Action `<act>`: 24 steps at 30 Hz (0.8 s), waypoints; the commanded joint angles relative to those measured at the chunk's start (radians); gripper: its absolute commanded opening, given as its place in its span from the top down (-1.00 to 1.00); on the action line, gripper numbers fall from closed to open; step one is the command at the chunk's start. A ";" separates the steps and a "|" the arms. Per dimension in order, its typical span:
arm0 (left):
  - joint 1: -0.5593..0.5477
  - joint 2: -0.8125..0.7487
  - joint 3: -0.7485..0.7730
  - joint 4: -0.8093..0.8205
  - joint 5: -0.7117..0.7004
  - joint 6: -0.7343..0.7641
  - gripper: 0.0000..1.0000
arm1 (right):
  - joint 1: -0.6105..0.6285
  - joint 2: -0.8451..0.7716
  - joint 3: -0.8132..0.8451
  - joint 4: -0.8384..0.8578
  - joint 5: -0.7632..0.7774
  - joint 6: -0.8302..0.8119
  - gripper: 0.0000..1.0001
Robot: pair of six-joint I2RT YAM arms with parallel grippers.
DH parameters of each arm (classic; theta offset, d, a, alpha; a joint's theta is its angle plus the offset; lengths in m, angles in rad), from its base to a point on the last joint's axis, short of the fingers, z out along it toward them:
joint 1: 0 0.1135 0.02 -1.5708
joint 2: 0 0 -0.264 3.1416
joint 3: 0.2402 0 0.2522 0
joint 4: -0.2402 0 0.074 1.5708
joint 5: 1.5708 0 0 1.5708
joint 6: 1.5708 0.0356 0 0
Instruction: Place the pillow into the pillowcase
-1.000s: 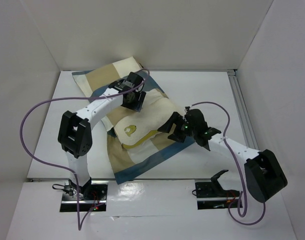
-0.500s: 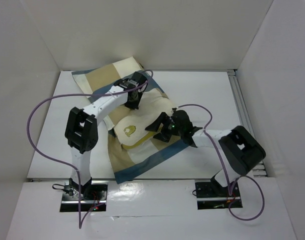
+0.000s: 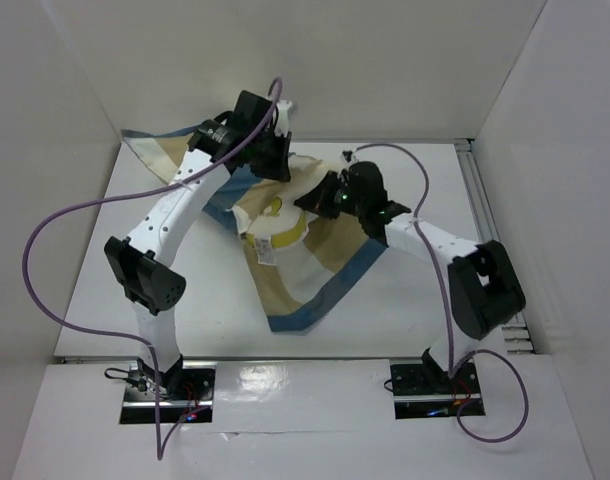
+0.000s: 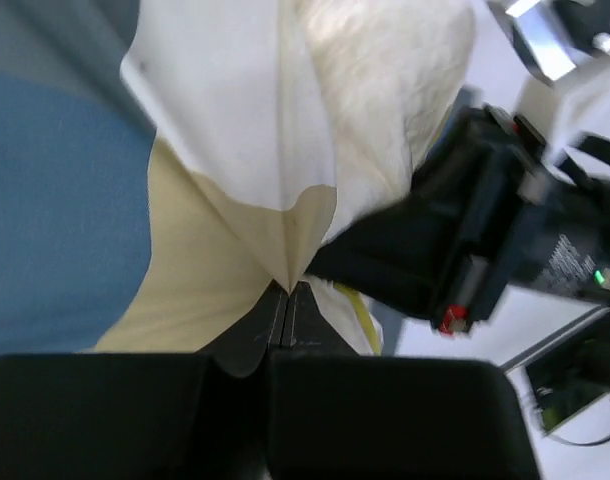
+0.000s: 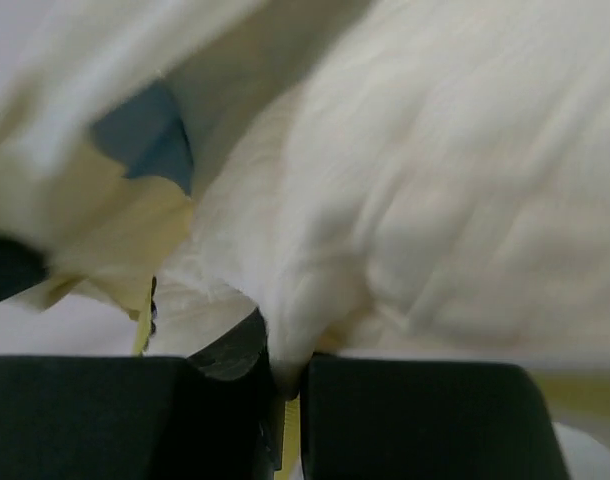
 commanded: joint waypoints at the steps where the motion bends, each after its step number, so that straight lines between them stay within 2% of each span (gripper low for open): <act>1: -0.046 0.047 0.251 -0.117 0.263 -0.130 1.00 | 0.007 -0.196 0.159 -0.070 0.036 -0.192 1.00; 2: -0.055 0.047 0.240 -0.117 0.263 -0.147 1.00 | 0.007 -0.211 0.139 -0.092 0.047 -0.205 1.00; 5: -0.086 -0.029 0.010 0.000 0.234 -0.233 1.00 | -0.010 -0.189 0.006 -0.074 0.024 -0.214 1.00; 7: -0.111 -0.073 -0.161 0.080 0.306 -0.282 1.00 | -0.030 -0.124 -0.044 0.004 -0.020 -0.214 1.00; 8: -0.120 -0.092 -0.202 0.146 0.318 -0.320 1.00 | -0.056 -0.046 -0.071 0.029 -0.072 -0.214 1.00; 10: -0.156 -0.135 -0.251 0.157 0.294 -0.338 1.00 | -0.086 0.016 -0.071 0.064 -0.118 -0.205 1.00; 13: -0.192 -0.189 -0.279 0.157 0.257 -0.379 1.00 | -0.137 -0.002 -0.110 0.097 -0.151 -0.194 1.00; 18: -0.256 -0.192 -0.255 0.202 0.271 -0.414 1.00 | -0.217 -0.120 -0.014 -0.078 -0.151 -0.316 1.00; 21: -0.256 -0.153 -0.236 0.202 0.262 -0.399 1.00 | -0.228 -0.142 0.030 -0.170 -0.181 -0.355 1.00; 24: -0.217 -0.134 -0.257 0.193 0.263 -0.375 1.00 | -0.214 -0.151 0.012 -0.161 -0.212 -0.354 1.00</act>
